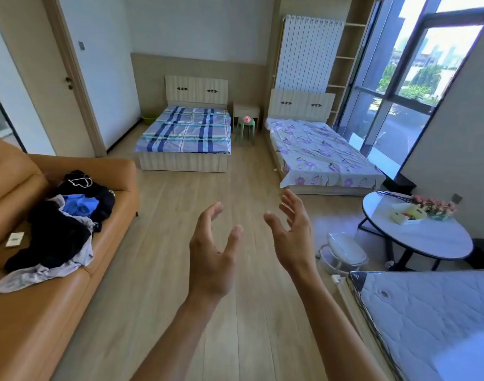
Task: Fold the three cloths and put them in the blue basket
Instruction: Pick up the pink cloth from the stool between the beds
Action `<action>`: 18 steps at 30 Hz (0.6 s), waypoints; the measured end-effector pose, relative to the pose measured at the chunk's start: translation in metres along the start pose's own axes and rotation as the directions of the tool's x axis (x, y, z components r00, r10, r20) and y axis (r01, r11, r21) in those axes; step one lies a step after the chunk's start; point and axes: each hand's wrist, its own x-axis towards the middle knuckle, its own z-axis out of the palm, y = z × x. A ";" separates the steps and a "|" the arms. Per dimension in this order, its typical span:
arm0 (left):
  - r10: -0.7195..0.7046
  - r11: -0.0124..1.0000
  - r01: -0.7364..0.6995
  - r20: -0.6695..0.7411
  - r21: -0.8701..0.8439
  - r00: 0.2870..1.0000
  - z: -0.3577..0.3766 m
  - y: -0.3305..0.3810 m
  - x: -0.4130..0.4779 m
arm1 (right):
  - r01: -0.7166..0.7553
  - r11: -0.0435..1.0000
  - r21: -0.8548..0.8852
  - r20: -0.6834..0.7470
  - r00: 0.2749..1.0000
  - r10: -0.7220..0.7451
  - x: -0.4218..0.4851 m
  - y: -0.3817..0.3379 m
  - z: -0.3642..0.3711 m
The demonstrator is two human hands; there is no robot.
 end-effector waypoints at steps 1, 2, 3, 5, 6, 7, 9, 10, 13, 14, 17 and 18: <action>-0.012 1.000 0.012 -0.014 -0.013 1.000 0.004 -0.005 0.008 | -0.011 1.000 0.005 -0.003 1.000 0.011 0.009 0.004 0.007; -0.030 0.999 0.030 -0.011 -0.016 0.999 0.010 -0.011 0.021 | -0.032 0.999 0.000 0.004 0.999 0.032 0.022 0.008 0.016; -0.037 0.999 0.037 -0.003 -0.028 0.999 0.014 -0.016 0.030 | -0.045 0.999 0.005 0.010 0.999 0.045 0.031 0.013 0.022; -0.049 0.996 0.051 0.028 -0.078 0.998 0.024 -0.027 0.054 | -0.093 0.995 0.032 0.016 0.996 0.093 0.052 0.023 0.037; -0.056 0.994 0.059 0.036 -0.090 0.998 0.029 -0.031 0.068 | -0.118 0.992 0.045 0.013 0.993 0.118 0.064 0.029 0.046; -0.059 0.993 0.063 0.041 -0.102 0.997 0.033 -0.036 0.080 | -0.137 0.989 0.063 0.014 0.991 0.136 0.074 0.034 0.053; -0.059 0.991 0.067 0.066 -0.119 0.996 0.041 -0.045 0.108 | -0.161 0.984 0.082 0.018 0.987 0.160 0.095 0.044 0.064; -0.061 0.990 0.070 0.077 -0.120 0.995 0.045 -0.048 0.120 | -0.165 0.983 0.085 0.016 0.986 0.164 0.105 0.050 0.069; -0.074 0.986 0.088 0.097 -0.143 0.992 0.060 -0.057 0.157 | -0.181 0.979 0.094 0.023 0.983 0.180 0.135 0.064 0.079; -0.082 0.985 0.096 0.106 -0.142 0.991 0.066 -0.060 0.167 | -0.188 0.977 0.097 0.030 0.982 0.186 0.145 0.069 0.081; -0.084 0.984 0.104 0.142 -0.142 0.986 0.088 -0.069 0.197 | -0.188 0.977 0.096 0.039 0.982 0.185 0.180 0.084 0.080; -0.093 0.982 0.117 0.161 -0.149 0.982 0.098 -0.074 0.209 | -0.201 0.974 0.103 0.039 0.980 0.197 0.196 0.091 0.080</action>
